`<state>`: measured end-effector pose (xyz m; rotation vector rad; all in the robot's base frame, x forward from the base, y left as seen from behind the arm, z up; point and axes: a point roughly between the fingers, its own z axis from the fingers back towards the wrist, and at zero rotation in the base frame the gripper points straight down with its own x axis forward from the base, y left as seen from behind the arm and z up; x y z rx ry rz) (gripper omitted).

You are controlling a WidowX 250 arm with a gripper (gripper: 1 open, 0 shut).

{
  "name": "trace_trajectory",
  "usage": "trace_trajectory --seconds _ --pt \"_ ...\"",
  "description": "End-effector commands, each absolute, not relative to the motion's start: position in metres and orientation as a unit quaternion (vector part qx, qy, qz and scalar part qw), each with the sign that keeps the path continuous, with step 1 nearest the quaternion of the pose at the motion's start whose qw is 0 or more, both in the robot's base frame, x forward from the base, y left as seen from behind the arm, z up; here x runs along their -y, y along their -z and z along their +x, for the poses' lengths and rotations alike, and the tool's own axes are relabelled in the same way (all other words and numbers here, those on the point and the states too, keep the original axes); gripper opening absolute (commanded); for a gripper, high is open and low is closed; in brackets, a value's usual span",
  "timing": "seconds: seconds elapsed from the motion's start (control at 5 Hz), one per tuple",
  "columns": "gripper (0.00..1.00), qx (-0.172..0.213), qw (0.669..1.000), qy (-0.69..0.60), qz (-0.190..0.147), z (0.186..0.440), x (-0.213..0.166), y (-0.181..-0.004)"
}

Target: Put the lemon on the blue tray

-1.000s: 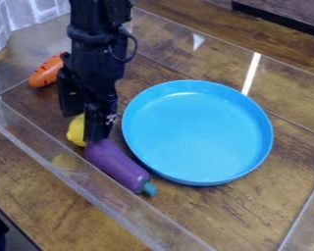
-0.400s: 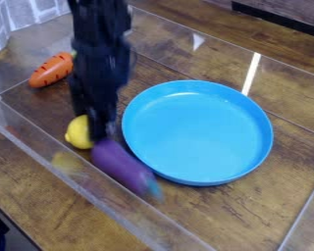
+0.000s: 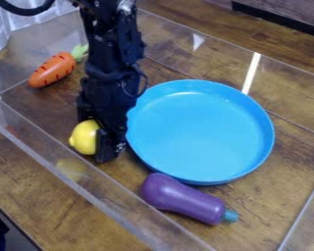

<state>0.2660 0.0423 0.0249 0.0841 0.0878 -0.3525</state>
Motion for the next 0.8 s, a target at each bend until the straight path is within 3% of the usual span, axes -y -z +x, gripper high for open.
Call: trace_trajectory --seconds 0.0,0.6 --pt "0.00 -0.008 0.988 0.146 0.057 0.282 -0.044 -0.037" --pt "0.00 0.017 0.994 0.082 0.070 0.268 -0.031 -0.044"
